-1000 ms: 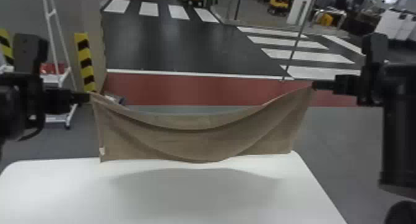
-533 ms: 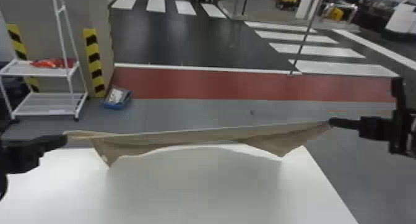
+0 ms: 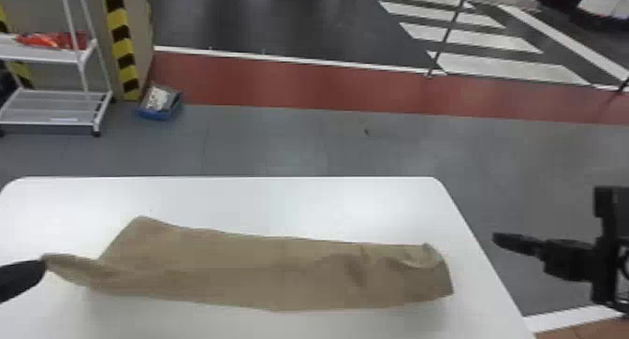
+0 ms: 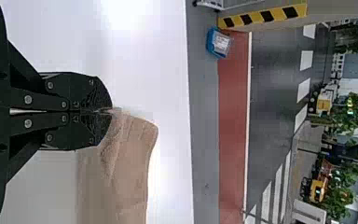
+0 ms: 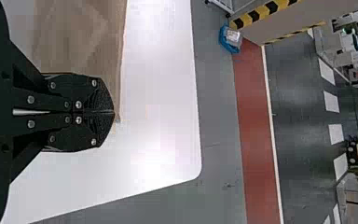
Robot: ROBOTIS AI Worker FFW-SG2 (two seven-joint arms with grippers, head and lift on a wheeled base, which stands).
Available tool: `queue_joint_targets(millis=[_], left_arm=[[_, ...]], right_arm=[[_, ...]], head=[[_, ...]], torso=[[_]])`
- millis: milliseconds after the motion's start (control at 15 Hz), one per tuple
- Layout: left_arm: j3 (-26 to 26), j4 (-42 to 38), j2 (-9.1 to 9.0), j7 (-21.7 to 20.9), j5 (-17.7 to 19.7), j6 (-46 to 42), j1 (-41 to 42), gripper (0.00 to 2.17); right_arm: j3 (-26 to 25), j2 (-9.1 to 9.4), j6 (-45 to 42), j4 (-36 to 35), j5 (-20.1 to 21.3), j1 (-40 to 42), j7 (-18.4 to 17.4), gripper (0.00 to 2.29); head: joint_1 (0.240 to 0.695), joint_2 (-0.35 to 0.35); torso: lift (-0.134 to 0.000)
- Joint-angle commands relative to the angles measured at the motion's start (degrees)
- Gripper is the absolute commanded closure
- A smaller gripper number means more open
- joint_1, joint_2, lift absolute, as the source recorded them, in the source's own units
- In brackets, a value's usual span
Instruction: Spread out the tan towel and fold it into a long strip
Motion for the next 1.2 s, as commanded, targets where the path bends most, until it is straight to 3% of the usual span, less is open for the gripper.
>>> queue_joint_targets(millis=[0,200,533,600,667,867,1133], left_arm=[[1.0,0.6,-0.08,-0.8,-0.2,-1.2,2.4,1.91],[2.6,1.8,0.01,-3.9,-0.8,-1.2,4.0,1.91],[2.3,5.0,0.10,-4.3,-1.7,-1.4,2.4,1.91],[2.1,5.6,0.10,-4.3,-1.7,-1.4,2.0,1.91],[1.7,6.3,0.10,-4.3,-2.0,-1.5,1.6,1.91],[0.7,6.9,0.10,-4.3,-2.6,-1.5,1.0,1.91],[0.4,7.3,0.10,-4.3,-2.7,-2.1,0.9,1.91]], right_arm=[[-0.1,0.11,-0.9,-0.2,-0.4,2.2,1.5,1.78],[0.1,0.46,-2.8,-0.2,-0.1,3.8,2.5,1.78],[2.9,0.73,-3.3,0.2,2.6,3.7,2.7,1.76],[4.5,0.82,-2.8,0.2,4.2,3.7,4.3,1.34],[5.6,1.78,-2.3,0.3,4.3,3.6,4.6,0.52],[10.7,2.40,4.9,2.8,4.3,0.3,4.2,0.37],[17.2,2.66,4.9,15.5,7.8,-9.1,3.8,0.37]], head=[[0.695,-0.262],[0.695,-0.256],[0.695,-0.244],[0.695,-0.240],[0.695,-0.231],[0.695,-0.200],[0.695,-0.147]], torso=[[0.000],[0.000],[0.000],[0.000],[0.000],[0.000],[0.000]])
